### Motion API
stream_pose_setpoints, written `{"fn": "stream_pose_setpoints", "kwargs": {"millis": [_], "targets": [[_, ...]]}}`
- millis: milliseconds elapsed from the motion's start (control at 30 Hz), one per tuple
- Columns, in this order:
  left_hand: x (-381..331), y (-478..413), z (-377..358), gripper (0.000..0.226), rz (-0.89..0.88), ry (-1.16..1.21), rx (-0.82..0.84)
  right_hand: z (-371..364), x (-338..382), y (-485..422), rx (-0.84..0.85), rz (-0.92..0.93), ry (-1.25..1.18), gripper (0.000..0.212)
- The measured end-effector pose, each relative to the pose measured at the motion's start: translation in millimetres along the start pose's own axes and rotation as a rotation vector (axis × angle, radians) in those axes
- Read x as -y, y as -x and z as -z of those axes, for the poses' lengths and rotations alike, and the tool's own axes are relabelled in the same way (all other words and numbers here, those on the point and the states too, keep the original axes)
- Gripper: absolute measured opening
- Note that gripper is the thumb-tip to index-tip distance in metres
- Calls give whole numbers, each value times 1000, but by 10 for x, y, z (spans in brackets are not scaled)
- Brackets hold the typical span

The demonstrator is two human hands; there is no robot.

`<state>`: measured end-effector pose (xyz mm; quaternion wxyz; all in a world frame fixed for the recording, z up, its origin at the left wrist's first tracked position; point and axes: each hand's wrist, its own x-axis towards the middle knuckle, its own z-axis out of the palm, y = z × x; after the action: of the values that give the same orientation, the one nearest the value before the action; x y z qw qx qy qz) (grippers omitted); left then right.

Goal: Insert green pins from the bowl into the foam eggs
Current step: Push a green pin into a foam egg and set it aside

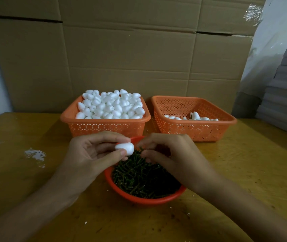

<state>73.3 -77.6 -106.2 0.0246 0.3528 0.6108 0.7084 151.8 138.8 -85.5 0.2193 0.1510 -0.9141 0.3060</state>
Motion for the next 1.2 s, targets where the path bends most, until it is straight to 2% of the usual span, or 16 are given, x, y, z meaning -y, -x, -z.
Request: {"fn": "stream_pose_setpoints", "kwargs": {"millis": [67,200,300,533,667,933,1067,1200], "targets": [[-5,1,-9,27,8,2,-5,-28,37,13,-29,54,71,21],[-25,-1,-10,30,37,18,-4,-48,67,21,-89,53,4,24],[-30,-5,5,28,43,1,28,-56,78,27,-131,102,57,29],[-36,0,23,25,27,-59,98,-68,88,42,-138,109,45,30],[-27,6,15,26,-1,-89,98,-120,111,51,-115,33,0,25],[-4,20,10,27,-33,-154,105,-143,147,62,-134,-131,-22,33],[11,23,-3,27,-38,-158,85,-190,170,83,-156,-162,-9,34],[17,10,16,28,-26,-115,82,-179,171,74,-183,-169,-119,32]]}}
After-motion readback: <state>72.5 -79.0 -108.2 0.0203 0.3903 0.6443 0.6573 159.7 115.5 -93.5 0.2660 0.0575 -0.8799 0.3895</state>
